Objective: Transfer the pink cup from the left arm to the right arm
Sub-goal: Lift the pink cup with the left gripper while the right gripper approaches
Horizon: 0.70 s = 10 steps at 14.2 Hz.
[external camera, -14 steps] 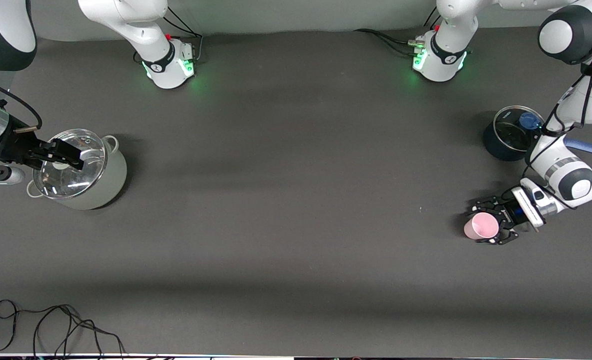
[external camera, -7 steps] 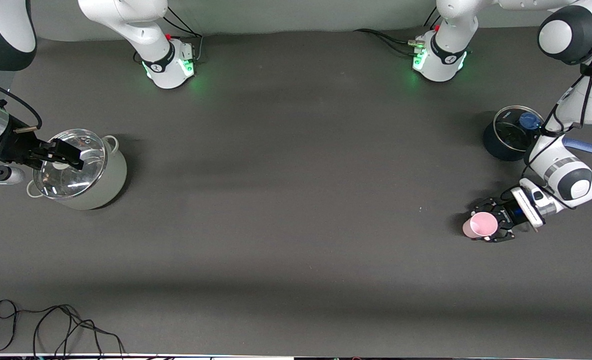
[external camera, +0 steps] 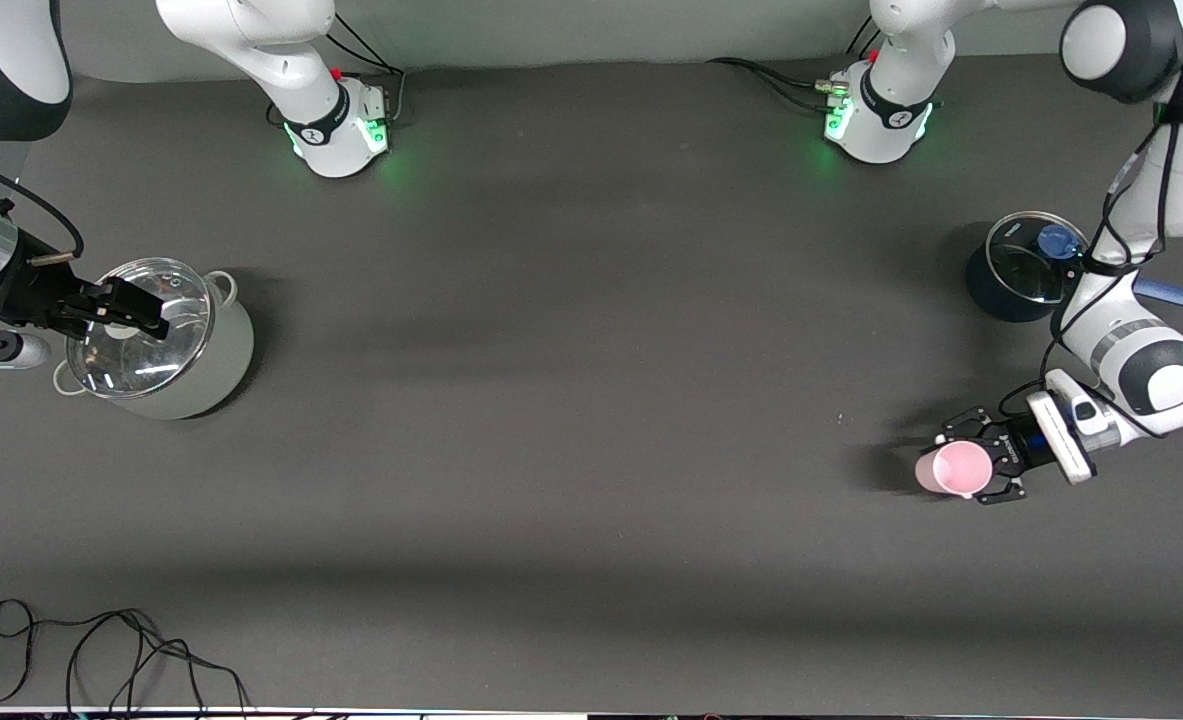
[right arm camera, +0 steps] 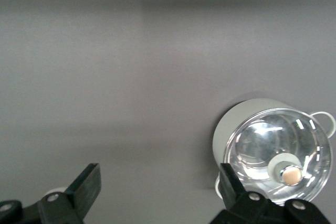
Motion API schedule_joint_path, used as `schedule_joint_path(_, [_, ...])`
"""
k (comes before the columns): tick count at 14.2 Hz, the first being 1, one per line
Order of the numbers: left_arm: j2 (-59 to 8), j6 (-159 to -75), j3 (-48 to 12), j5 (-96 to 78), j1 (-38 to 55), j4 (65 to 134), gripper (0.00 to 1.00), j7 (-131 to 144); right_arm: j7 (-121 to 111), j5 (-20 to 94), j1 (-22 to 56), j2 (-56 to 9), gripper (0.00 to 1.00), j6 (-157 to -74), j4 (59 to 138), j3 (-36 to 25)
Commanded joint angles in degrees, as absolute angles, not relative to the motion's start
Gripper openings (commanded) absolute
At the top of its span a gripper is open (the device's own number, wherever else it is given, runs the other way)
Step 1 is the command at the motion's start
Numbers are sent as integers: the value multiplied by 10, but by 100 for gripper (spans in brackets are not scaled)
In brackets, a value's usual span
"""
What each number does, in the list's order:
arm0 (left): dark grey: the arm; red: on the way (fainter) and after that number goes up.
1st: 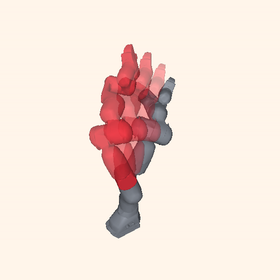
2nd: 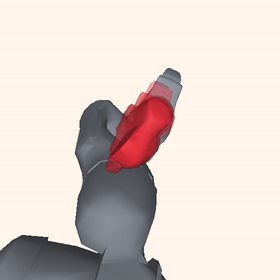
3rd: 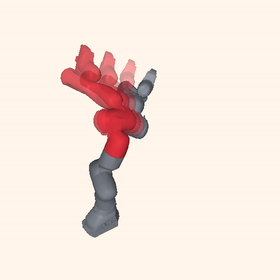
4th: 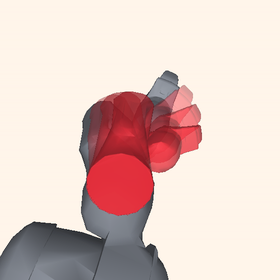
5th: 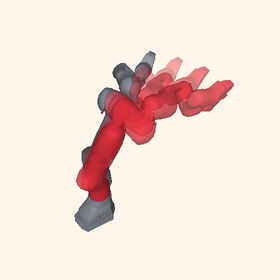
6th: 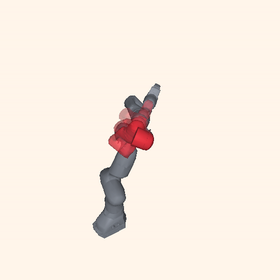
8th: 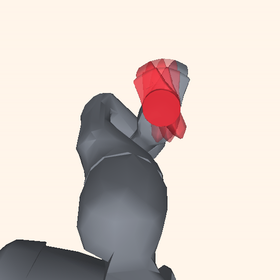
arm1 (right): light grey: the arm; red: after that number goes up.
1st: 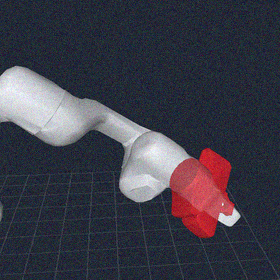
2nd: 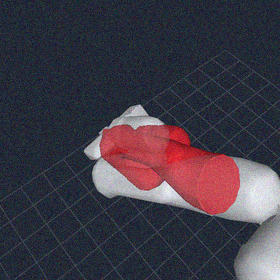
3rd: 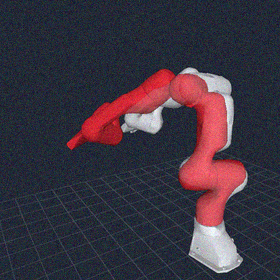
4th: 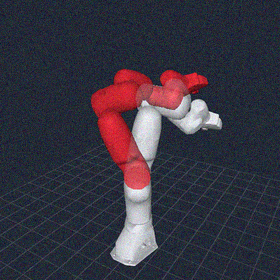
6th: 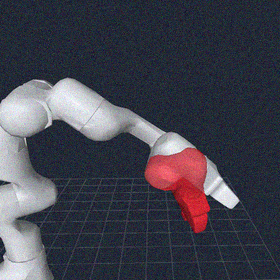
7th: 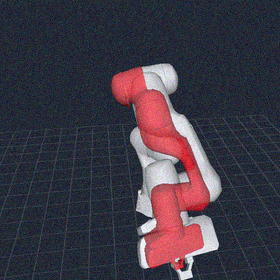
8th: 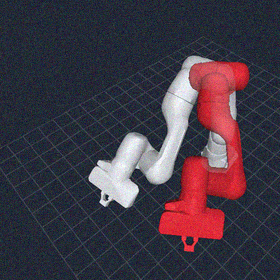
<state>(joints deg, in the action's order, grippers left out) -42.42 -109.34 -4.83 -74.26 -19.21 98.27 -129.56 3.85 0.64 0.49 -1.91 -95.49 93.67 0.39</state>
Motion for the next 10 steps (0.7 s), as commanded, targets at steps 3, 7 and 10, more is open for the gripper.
schedule_joint_path(3, [-261,-1171,-39,-753,-78,1079,41,-1116,188,42,11,-4,100,-940,940,-11])
schedule_joint_path(7, [-161,-1280,-39,-791,53,1126,42,-988,393,75,11,-5,100,-908,926,-5])
schedule_joint_path(10, [-125,-1389,-39,-840,161,1139,42,-948,525,105,17,-8,100,-855,924,-3])
